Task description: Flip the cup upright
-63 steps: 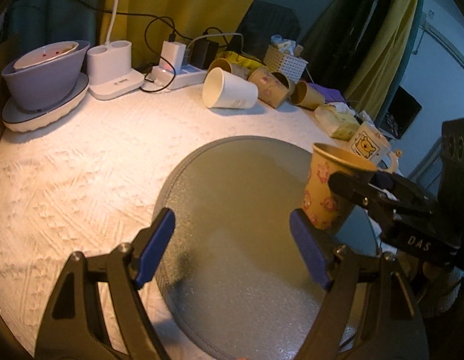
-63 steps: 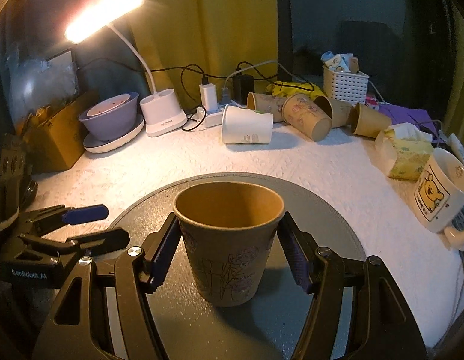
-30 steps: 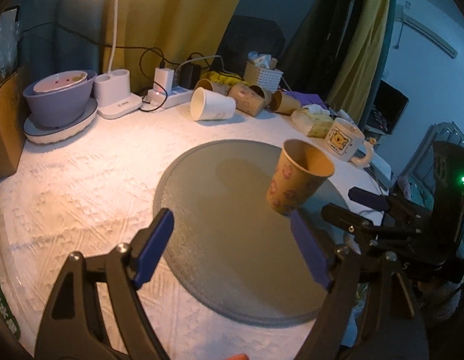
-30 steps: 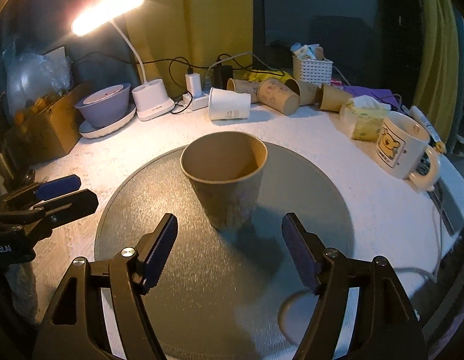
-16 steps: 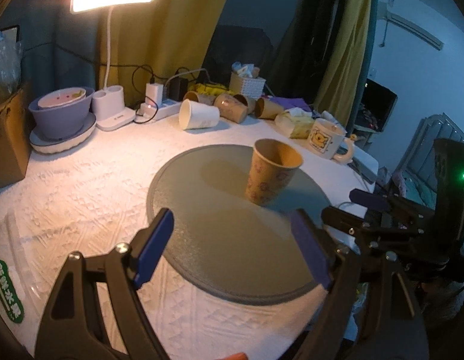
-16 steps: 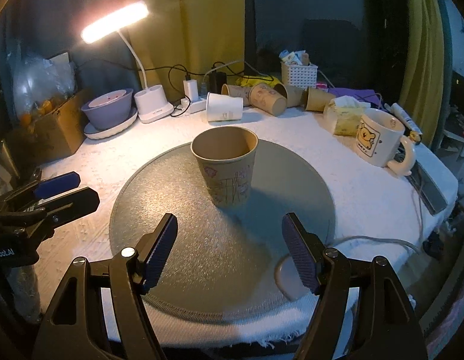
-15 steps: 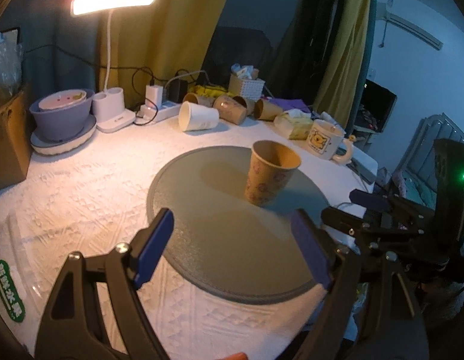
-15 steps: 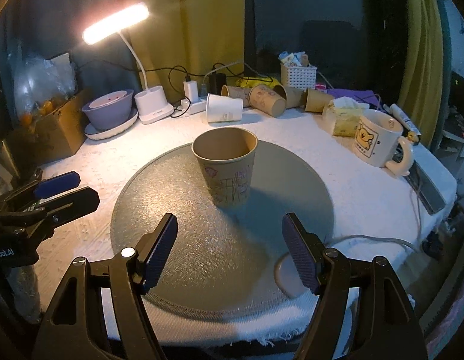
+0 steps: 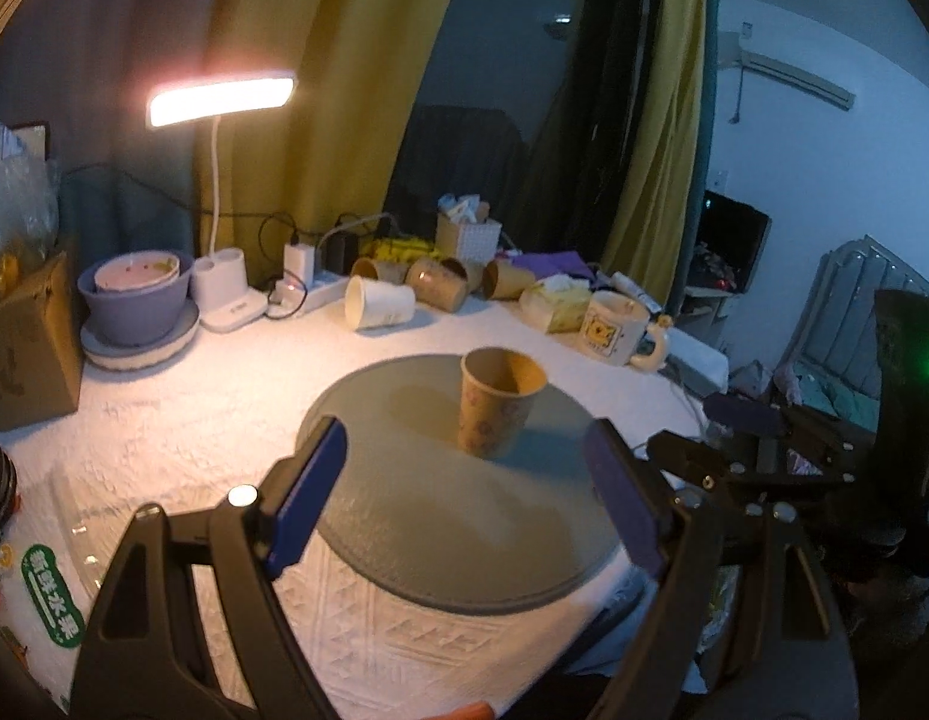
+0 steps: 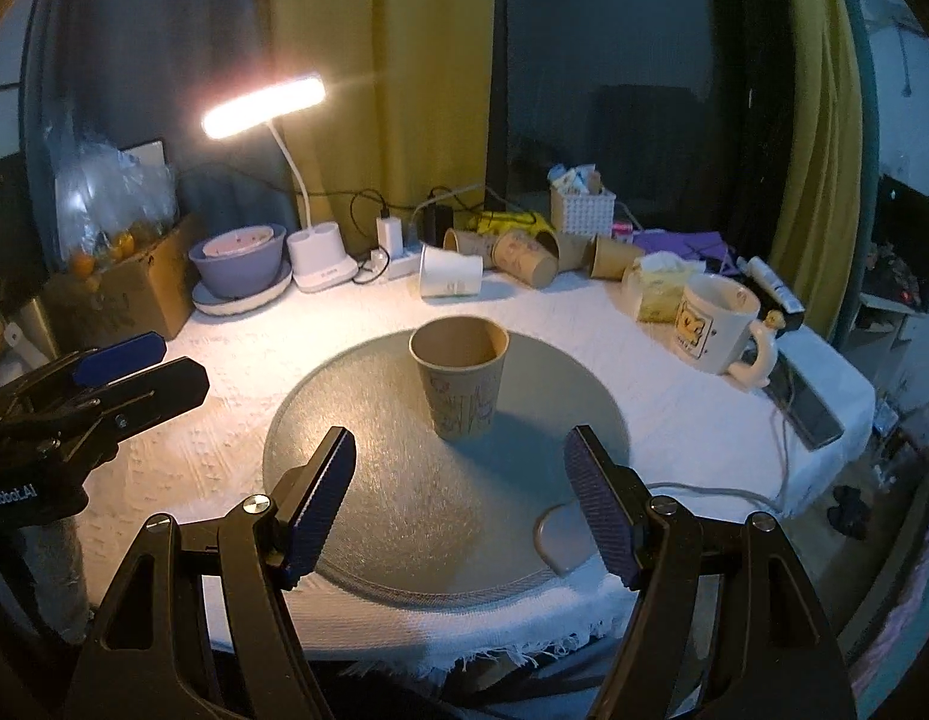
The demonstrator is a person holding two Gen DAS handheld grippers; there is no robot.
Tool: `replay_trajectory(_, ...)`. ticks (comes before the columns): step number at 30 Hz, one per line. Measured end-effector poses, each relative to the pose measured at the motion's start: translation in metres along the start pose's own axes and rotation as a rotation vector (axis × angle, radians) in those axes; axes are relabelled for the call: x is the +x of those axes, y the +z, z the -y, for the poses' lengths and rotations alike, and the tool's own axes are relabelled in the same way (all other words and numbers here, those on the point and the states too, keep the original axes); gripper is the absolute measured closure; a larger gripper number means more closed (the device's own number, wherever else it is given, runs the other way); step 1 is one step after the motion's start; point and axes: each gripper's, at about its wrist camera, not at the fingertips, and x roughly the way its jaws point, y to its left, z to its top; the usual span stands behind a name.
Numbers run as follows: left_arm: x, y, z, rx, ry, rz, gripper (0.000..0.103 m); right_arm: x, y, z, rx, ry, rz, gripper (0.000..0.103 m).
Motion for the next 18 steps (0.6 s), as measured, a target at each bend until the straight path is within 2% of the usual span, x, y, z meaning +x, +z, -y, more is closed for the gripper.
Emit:
replay_trajectory(13,-0.037,0.025,0.018,0.058,0.031,0.102,0.019,-0.04,0.012,0.002,0.007,-0.016,0.075,0.028)
replay_trajectory(15,-0.043,0.03,0.019,0.064,0.037,0.111,0.009,-0.047,0.015,0.002,0.009,-0.019,0.088,0.028)
replay_trajectory(18,-0.052,0.034,0.023,0.074,0.038,0.139,0.009,-0.057,0.019,0.003,0.013,-0.022,0.11,0.028)
